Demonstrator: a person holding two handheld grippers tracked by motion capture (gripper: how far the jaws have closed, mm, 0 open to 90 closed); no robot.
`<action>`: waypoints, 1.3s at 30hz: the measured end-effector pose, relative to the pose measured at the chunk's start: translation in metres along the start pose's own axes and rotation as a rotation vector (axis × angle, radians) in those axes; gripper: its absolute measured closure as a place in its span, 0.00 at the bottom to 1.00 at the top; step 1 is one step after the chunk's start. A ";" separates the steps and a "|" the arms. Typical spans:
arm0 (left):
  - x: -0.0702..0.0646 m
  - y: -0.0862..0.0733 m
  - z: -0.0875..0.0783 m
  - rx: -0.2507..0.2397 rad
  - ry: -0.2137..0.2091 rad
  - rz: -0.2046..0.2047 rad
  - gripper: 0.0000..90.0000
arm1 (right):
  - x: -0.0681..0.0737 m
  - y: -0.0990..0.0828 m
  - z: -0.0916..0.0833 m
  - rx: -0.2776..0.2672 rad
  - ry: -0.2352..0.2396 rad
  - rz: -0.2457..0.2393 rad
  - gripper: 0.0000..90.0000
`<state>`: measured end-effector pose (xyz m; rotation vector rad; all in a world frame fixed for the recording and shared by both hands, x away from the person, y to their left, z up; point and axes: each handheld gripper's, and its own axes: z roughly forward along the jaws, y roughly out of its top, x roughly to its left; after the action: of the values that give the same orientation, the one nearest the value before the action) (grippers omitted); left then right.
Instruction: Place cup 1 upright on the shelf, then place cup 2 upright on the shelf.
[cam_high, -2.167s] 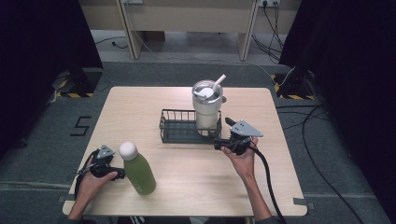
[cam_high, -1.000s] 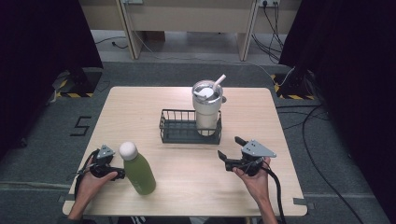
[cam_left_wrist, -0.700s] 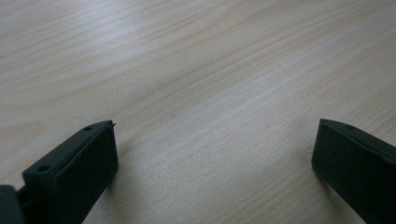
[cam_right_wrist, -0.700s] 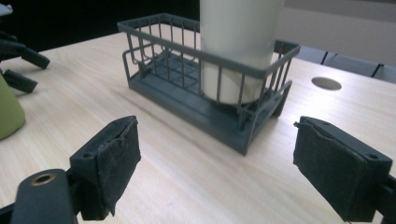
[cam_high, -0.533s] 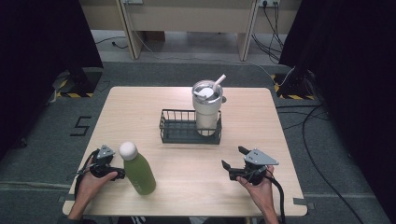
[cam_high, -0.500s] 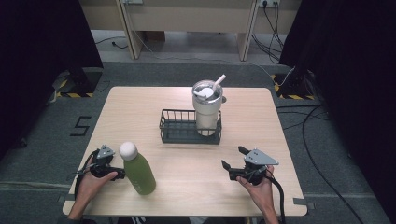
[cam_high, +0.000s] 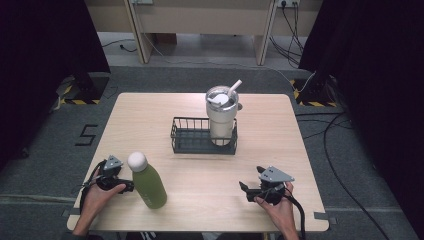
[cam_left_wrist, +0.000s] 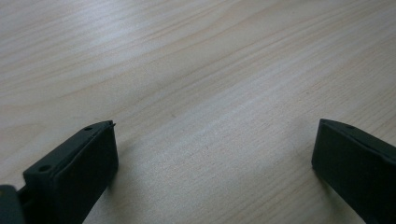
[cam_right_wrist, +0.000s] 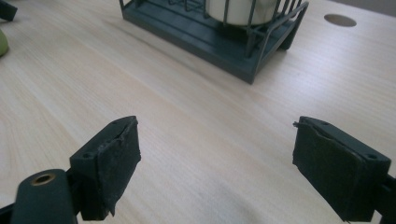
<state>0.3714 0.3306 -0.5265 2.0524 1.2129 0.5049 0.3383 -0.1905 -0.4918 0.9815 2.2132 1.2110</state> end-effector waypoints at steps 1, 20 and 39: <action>0.000 0.000 0.000 0.000 0.000 0.000 0.00 | 0.000 -0.001 0.000 0.012 0.003 0.002 0.17; 0.000 0.000 0.000 0.001 -0.001 0.003 0.00 | 0.004 -0.018 0.002 0.176 0.015 0.004 0.17; 0.000 0.000 -0.001 -0.006 -0.001 0.002 0.01 | 0.004 -0.027 0.007 0.218 -0.004 0.031 0.12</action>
<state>0.3708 0.3309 -0.5262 2.0489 1.2082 0.5080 0.3303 -0.1940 -0.5188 1.1038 2.3720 0.9945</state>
